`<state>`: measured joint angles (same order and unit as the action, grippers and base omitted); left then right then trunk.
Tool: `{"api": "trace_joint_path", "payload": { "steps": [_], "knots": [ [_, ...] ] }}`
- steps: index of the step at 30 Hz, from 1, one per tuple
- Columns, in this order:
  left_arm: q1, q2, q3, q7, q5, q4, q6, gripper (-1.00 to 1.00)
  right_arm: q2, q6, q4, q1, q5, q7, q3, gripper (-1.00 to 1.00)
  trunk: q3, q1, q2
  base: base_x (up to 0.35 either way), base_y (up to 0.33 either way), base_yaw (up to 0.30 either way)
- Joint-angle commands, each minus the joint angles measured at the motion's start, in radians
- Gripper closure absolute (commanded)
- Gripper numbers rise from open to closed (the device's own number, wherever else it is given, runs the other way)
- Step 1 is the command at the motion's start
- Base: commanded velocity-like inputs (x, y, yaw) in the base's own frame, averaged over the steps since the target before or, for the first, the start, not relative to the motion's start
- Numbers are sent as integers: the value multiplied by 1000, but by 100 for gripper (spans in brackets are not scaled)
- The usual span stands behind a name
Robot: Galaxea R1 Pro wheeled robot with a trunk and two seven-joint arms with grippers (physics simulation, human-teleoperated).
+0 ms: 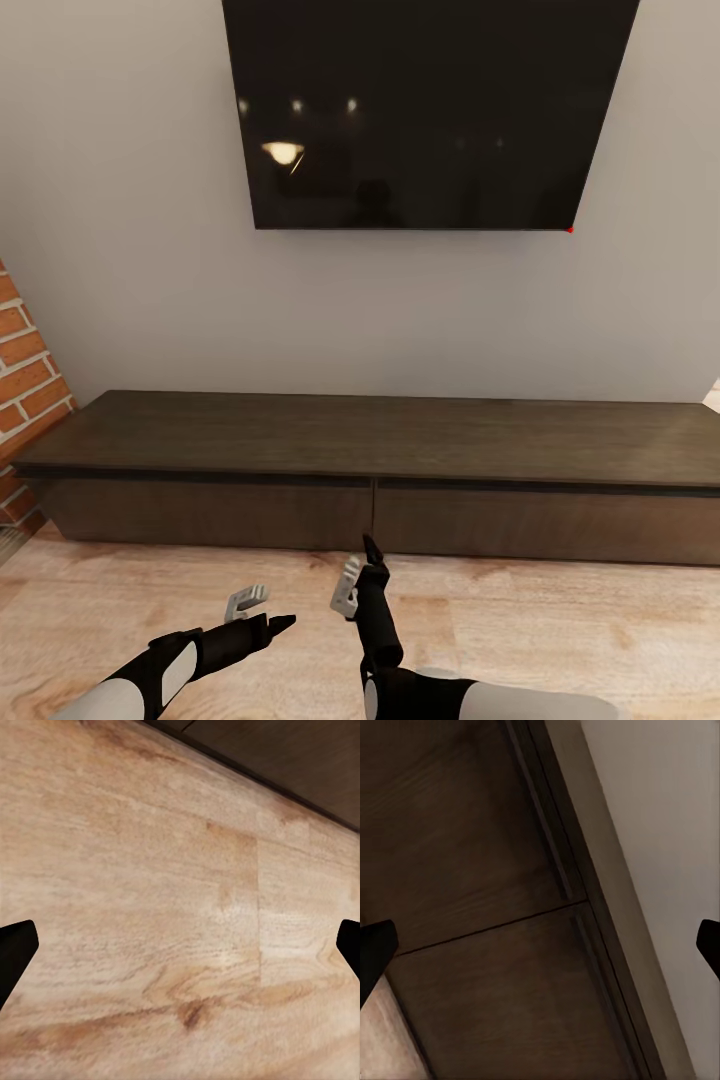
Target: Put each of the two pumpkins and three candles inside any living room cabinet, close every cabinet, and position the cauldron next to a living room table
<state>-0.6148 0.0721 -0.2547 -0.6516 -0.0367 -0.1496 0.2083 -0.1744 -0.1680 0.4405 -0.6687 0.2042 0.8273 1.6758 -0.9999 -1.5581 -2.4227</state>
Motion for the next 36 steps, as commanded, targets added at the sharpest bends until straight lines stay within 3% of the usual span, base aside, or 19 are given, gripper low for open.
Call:
{"api": "trace_joint_path", "payload": {
  "steps": [1,7,23,36],
  "knots": [
    [0,0,-5,-3,-4,-1,11,-100,0,-10,1,-2,6,6,8,-100,-1,0,0,0,0,0],
    [0,1,-5,-2,-5,1,10,-100,0,-10,0,0,7,5,8,-100,-1,0,0,75,0,0],
    [0,2,-5,-2,-5,2,10,-100,0,-9,-1,0,8,5,8,-100,-1,0,0,302,30,0],
    [0,2,-5,-2,-5,2,10,-100,0,-12,0,9,7,2,10,-100,-1,0,0,42,12,0]
  ]
}}
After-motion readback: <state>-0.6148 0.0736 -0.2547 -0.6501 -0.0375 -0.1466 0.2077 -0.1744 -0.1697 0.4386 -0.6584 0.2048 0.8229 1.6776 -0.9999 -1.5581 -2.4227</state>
